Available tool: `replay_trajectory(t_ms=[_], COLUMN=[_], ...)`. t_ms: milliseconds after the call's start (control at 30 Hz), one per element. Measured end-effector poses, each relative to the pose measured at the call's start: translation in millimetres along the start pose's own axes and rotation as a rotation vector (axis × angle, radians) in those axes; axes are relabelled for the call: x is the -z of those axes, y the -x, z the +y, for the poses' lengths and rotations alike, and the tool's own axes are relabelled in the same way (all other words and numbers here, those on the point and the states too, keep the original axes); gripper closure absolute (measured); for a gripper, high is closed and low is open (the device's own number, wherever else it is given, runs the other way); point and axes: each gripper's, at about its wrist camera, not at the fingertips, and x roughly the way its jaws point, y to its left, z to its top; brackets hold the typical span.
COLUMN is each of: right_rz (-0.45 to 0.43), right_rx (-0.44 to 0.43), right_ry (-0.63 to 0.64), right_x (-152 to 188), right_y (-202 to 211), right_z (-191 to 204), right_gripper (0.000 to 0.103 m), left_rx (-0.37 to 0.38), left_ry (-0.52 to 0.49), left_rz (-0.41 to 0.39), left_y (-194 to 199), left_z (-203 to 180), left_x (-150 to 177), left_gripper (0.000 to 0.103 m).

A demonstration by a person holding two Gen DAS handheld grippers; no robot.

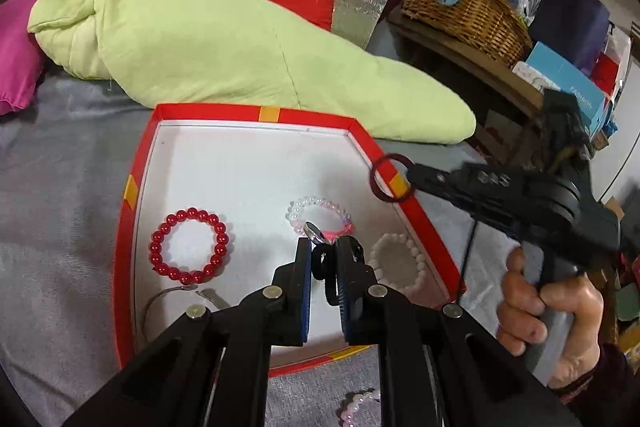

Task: Organize jewelry
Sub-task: 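Place the black hair tie and maroon ring into the red tray, opening both tools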

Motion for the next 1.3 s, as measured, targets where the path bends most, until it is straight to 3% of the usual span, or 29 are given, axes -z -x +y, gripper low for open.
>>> replay_trajectory(t_ms=[400,433,500,533,567,900,1033,1300], right_rz=[0.012,0.008,-0.004,-0.020,-0.042,-0.091,-0.089,-0.074], right_rx=[0.084,0.093,0.106,0.105,0.095,0.095,0.098,0.099], right_ry=[0.041,0.039,0.032,0.028,0.028,0.057,0.075,0.113], right_x=[-3,-3,-5,-6,-6,-6,0,21], right_y=[-33,-32,-27,-23,-17,31,47,71], right_z=[9,8,6,4,3,-4,-3,6], right_gripper=[0.095,0.093,0.076,0.064,0.060,0.060,0.060,0.060], left_rx=[0.003,-0.017,-0.050,-0.055,-0.055,-0.116,-0.175,-0.256], left_ry=[-0.014,-0.026,-0.054,-0.056,-0.050,0.000,0.011,0.054], left_rz=[0.088,0.091,0.083,0.074,0.069,-0.012,-0.033,-0.069], left_y=[-23,-23,-20,-17,-15,23,40,77], left_z=[-3,-5,-8,-8,-6,12,27,54], left_x=[2,3,4,4,3,-3,-1,10], left_gripper=[0.089,0.086,0.073,0.072,0.072,0.071,0.058,0.050])
